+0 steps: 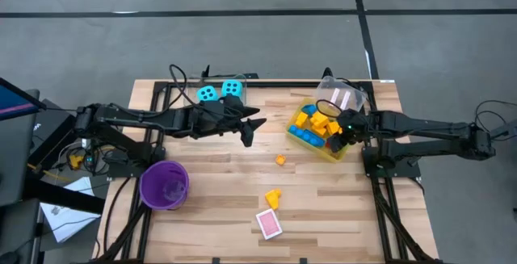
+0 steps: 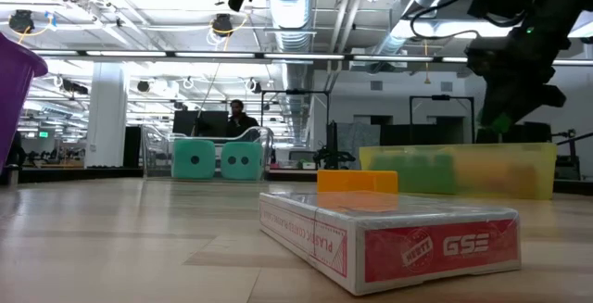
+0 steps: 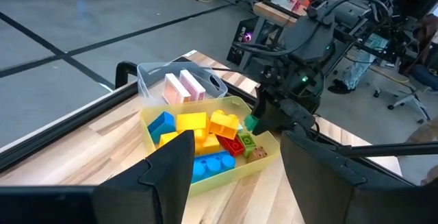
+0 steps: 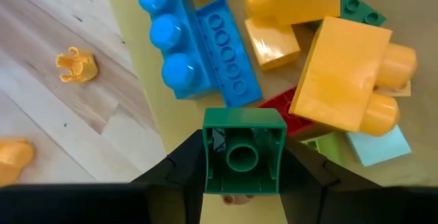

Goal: Pick & Place Toys
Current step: Put the green game piece into the yellow bin, then put the yellow game piece into the yellow bin

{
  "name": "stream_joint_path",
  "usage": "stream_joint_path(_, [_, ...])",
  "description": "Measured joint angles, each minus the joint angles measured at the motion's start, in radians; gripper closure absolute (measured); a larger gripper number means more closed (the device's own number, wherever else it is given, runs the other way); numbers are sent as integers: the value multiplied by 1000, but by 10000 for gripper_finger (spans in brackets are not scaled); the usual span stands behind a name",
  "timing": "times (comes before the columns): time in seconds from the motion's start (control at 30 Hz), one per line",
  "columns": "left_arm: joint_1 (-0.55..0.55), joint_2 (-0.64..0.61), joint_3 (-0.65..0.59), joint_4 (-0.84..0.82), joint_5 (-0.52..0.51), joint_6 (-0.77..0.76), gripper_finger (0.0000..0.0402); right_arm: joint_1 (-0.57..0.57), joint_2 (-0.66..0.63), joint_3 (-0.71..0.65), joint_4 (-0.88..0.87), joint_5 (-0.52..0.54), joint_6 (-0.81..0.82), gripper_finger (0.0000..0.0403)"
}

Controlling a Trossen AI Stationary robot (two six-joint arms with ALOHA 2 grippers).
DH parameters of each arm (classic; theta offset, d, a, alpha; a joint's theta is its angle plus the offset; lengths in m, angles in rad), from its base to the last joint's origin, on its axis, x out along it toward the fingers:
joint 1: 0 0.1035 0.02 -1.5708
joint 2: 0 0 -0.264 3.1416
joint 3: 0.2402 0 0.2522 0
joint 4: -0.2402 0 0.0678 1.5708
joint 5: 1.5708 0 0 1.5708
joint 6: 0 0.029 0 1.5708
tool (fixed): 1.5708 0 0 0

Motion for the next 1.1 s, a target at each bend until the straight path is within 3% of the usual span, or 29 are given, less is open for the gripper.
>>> stream_joint_path(0.6, [4, 0, 0, 0, 0, 0, 189, 0, 2, 0, -18, 1, 10, 262])
stream_joint_path(0.93, [4, 0, 0, 0, 1, 7, 189, 0, 2, 0, -16, 30, 35, 183])
stream_joint_path(1.1, [4, 0, 0, 0, 1, 7, 189, 0, 2, 0, -13, 30, 35, 165])
